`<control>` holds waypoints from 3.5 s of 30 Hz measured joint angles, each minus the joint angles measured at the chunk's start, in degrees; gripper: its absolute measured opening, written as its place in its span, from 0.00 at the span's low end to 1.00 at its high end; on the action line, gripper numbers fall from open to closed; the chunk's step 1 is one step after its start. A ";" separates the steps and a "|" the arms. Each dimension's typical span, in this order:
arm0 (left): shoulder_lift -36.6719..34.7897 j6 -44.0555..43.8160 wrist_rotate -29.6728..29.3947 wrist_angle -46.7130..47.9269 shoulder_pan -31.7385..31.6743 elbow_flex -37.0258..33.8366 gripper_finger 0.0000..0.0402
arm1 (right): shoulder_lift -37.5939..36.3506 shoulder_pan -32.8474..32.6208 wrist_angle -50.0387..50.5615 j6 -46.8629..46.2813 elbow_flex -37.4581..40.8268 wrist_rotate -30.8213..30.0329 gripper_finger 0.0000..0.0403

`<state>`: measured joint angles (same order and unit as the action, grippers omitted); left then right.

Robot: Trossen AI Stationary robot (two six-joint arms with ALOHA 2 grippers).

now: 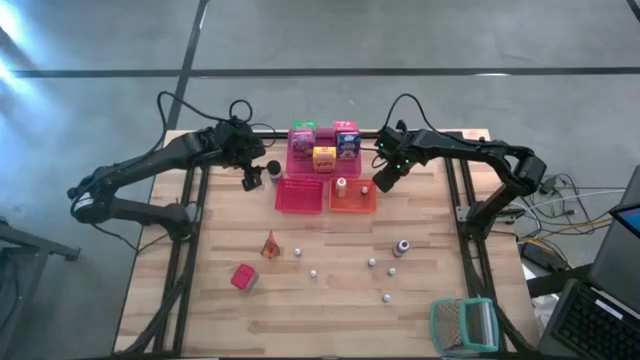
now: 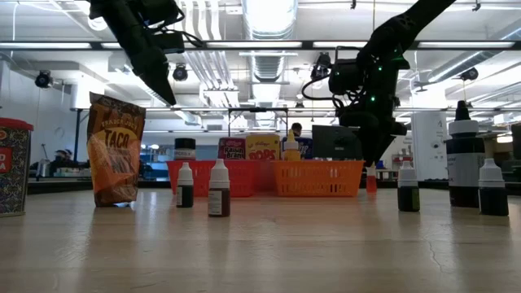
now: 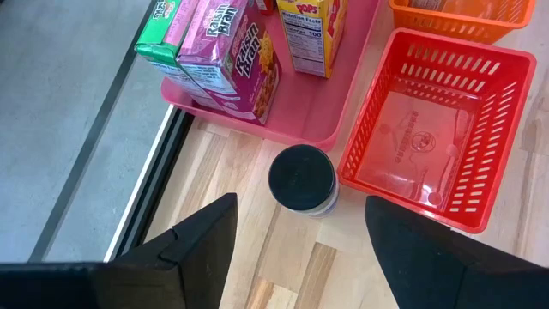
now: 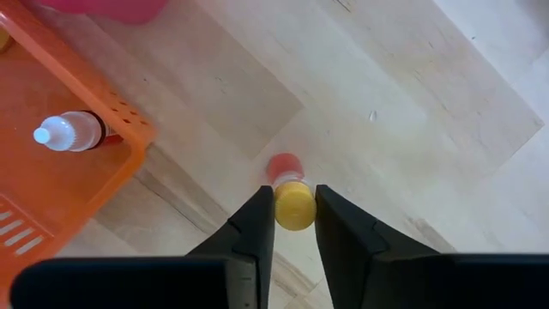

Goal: Pick & Place Kitchen Items
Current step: Put the small orange food coloring bottle into the orange bin

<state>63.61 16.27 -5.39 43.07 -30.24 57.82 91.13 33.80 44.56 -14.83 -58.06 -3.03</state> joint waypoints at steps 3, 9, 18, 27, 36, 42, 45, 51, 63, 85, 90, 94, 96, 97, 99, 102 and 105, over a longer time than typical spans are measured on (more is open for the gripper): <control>0.00 0.00 0.00 -0.01 0.01 0.02 0.65 | 0.00 0.00 0.00 0.02 0.00 0.02 0.15; 0.00 0.00 0.00 0.00 0.02 0.02 0.65 | 0.00 0.00 0.00 0.05 0.00 0.04 0.18; 0.00 0.00 0.00 -0.01 0.01 0.02 0.65 | 0.00 -0.04 -0.46 3.41 0.00 0.10 0.15; 0.00 0.00 0.00 -0.01 0.01 0.01 0.65 | -3.39 -0.69 5.63 6.85 -2.49 0.20 0.17; 0.00 0.00 0.00 -0.02 0.01 0.02 0.65 | -11.05 -6.00 13.55 4.55 -9.04 0.00 0.15; 0.00 0.00 0.00 0.00 0.00 0.02 0.65 | -13.51 -12.16 13.36 0.44 -13.26 0.00 0.15; 0.00 0.00 0.00 -0.01 0.01 0.02 0.65 | -11.56 -15.61 12.95 -0.87 -15.47 -0.02 0.15; 0.00 0.00 0.00 -0.01 0.01 0.01 0.65 | -4.08 -21.01 11.26 1.69 -19.81 -0.12 0.15; 0.00 0.00 0.00 -0.01 0.01 0.02 0.65 | 7.63 -20.03 6.56 6.81 -21.01 -1.52 0.15; 0.00 0.00 0.00 -0.02 0.01 0.02 0.65 | 13.09 -16.07 0.25 10.34 -20.84 1.52 0.16; 0.00 0.00 0.00 0.00 0.00 0.02 0.65 | 13.09 -15.93 -0.57 10.16 -20.13 1.73 0.16; 0.00 0.00 0.00 -0.01 0.01 0.01 0.65 | 13.07 -15.69 -1.68 10.06 -18.52 1.70 0.16; 0.00 0.00 0.00 -0.01 0.01 0.01 0.65 | 13.07 -15.61 -2.52 9.65 -17.55 1.71 0.16; 0.00 0.00 0.00 0.00 0.02 0.02 0.65 | 13.07 -15.60 -3.05 9.49 -17.11 1.72 0.16; 0.00 0.00 0.00 0.00 0.02 0.02 0.65 | 13.07 -15.52 -3.71 9.46 -16.47 1.70 0.16; 0.00 0.00 0.00 -0.01 0.00 0.01 0.65 | 13.07 -15.41 -4.23 9.27 -16.04 1.57 0.16; 0.00 0.00 0.00 -0.02 0.00 0.02 0.65 | 13.07 -15.31 -4.88 9.28 -16.04 1.57 0.16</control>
<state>63.61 16.27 -5.39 43.05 -30.24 57.84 104.20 18.50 39.68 -5.55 -74.11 -1.45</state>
